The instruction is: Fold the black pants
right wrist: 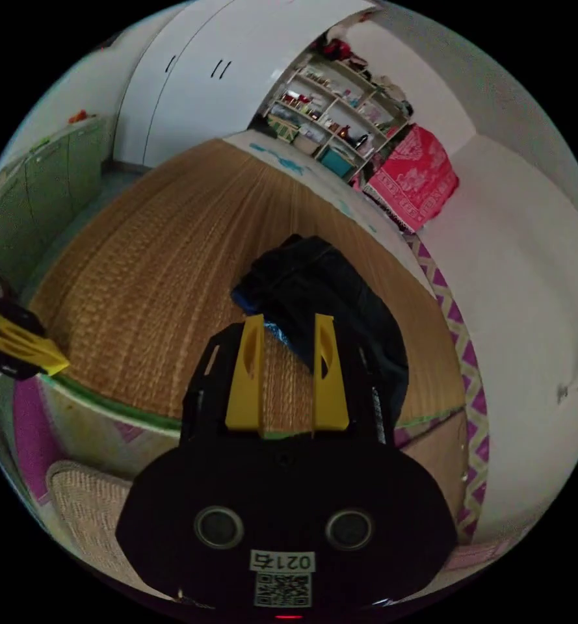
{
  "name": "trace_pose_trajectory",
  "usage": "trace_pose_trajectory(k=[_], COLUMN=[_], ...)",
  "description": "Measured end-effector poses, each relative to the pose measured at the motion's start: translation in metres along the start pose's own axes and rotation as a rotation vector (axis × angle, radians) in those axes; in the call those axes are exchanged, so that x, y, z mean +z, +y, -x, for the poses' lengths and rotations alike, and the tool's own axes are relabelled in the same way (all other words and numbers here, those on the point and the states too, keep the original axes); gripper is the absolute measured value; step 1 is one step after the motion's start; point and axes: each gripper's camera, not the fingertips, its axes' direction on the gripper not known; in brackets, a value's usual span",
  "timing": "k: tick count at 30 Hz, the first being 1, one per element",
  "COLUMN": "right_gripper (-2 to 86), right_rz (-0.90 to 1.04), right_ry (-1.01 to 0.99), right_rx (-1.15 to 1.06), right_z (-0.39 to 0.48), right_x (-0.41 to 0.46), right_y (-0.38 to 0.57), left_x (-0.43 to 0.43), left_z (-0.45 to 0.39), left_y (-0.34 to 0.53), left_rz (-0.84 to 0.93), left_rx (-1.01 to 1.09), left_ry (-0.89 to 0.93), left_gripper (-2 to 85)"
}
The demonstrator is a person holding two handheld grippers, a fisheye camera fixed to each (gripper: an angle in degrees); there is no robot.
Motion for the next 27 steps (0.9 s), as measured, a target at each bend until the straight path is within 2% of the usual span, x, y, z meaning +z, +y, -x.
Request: trace_pose_trajectory(k=[7,11,13,16,18,24,27], right_gripper=[12.2,6.9,4.1,1.5,0.5,0.4,0.5], right_rz=[0.108,0.168,0.191,0.147,0.049,-0.127,-0.171], right_ry=[0.092,0.116,0.088,-0.053,-0.162,-0.205,-0.16], right_rx=[-0.229,-0.25,-0.189,0.023,0.257,0.718,0.803], right_z=[0.064,0.084,0.082,0.041,-0.02,-0.192,-0.255], right_x=[0.112,0.148,0.154,0.144,0.118,0.015,-0.063], right_y=[-0.035,-0.051,-0.061,-0.065,-0.053,0.032,0.086], left_x=[-0.035,-0.051,-0.061,-0.072,-0.078,-0.095,-0.103], left_z=[0.017,0.026,0.029,0.036,0.04,0.046,0.049], left_y=[-0.005,-0.009,-0.01,-0.015,-0.017,-0.029,-0.038], left_rz=[-0.069,-0.086,-0.1,-0.096,-0.095,-0.05,0.013], left_rx=[0.04,0.043,0.06,0.047,0.037,0.028,0.017], left_ry=[-0.019,-0.015,-0.029,-0.011,0.002,0.008,0.115], left_gripper=[-1.0,-1.0,-1.0,-1.0,-1.0,-0.9,-1.0])
